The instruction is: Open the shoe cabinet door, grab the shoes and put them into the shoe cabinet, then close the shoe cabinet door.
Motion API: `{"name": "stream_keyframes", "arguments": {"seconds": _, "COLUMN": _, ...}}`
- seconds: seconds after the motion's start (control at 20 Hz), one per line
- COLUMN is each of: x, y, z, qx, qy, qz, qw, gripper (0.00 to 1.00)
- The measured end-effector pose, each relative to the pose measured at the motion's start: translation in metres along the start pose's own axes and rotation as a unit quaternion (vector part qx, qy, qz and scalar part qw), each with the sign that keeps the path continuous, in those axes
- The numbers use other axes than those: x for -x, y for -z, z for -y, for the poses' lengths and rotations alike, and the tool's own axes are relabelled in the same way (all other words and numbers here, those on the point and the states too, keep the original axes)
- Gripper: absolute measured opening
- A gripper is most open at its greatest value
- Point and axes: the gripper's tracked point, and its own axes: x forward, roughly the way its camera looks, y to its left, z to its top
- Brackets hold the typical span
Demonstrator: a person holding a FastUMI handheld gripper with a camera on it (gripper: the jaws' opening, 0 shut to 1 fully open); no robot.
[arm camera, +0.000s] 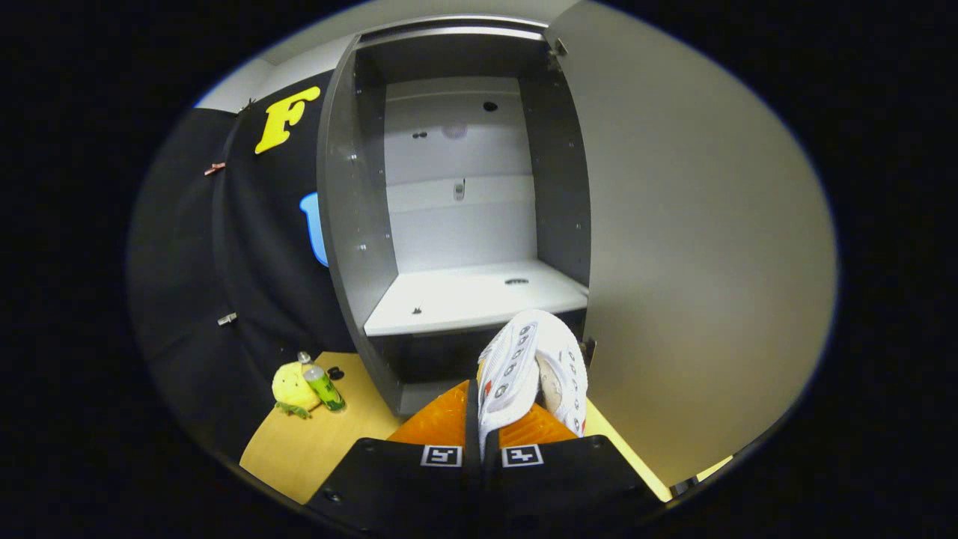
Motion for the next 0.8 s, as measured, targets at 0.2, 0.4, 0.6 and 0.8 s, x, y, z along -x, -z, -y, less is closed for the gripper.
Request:
{"name": "stream_keyframes", "arguments": {"seconds": 0.2, "x": -0.018, "y": -0.046, "z": -0.009, "qx": 0.005, "qy": -0.006, "qz": 0.027, "qw": 1.000, "gripper": 0.05}}
{"name": "stream_keyframes", "arguments": {"seconds": 0.4, "x": -0.056, "y": -0.083, "z": -0.015, "qx": 0.008, "qy": -0.011, "qz": 0.043, "qw": 0.999, "gripper": 0.05}}
{"name": "stream_keyframes", "arguments": {"seconds": 0.6, "x": -0.103, "y": -0.113, "z": -0.017, "qx": 0.013, "qy": -0.012, "qz": 0.056, "qw": 0.998, "gripper": 0.05}}
{"name": "stream_keyframes", "arguments": {"seconds": 0.8, "x": -0.158, "y": -0.130, "z": -0.023, "qx": 0.025, "qy": -0.022, "qz": 0.053, "qw": 0.998, "gripper": 0.05}}
